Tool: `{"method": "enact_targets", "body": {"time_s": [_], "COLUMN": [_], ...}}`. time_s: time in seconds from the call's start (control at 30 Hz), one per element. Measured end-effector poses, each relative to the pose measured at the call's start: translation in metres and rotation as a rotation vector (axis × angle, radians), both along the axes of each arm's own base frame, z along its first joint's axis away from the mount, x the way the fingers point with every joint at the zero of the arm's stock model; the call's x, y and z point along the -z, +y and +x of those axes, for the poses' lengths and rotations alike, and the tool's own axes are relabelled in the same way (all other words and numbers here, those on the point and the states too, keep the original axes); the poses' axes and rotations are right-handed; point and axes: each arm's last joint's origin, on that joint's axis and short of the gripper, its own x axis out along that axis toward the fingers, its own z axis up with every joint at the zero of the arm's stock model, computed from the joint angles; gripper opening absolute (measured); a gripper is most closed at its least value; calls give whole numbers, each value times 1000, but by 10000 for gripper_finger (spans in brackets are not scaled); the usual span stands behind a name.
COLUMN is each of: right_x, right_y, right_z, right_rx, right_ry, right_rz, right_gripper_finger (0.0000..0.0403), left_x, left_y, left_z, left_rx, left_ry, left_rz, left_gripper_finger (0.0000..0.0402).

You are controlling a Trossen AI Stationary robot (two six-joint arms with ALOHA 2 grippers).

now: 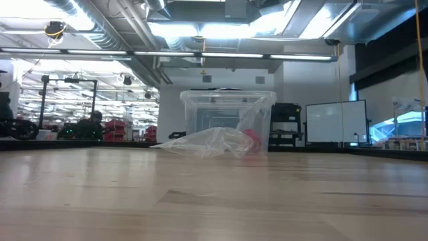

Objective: Roll bandage
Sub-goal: Roll the pink bandage

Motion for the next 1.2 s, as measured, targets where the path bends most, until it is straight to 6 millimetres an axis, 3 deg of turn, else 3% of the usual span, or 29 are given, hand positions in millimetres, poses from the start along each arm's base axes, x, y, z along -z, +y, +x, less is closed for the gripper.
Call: {"method": "enact_targets", "body": {"time_s": [0.5, 0.77, 1.2], "right_x": [-1, -3, -3], "right_y": [-3, 0, -5], "right_z": [2, 0, 4], "right_rx": [11, -73, -29], "right_ry": [-14, -39, -34], "right_rz": [-1, 1, -8], "right_gripper_finger": [87, 87, 87], "left_x": [1, 3, 3], "left_y": [0, 0, 1], "left_z": [0, 0, 0], "left_rx": [-2, -17, -17], "left_ry": [11, 23, 18], "left_rz": [-6, -12, -37], "left_gripper_finger": [21, 21, 21]}}
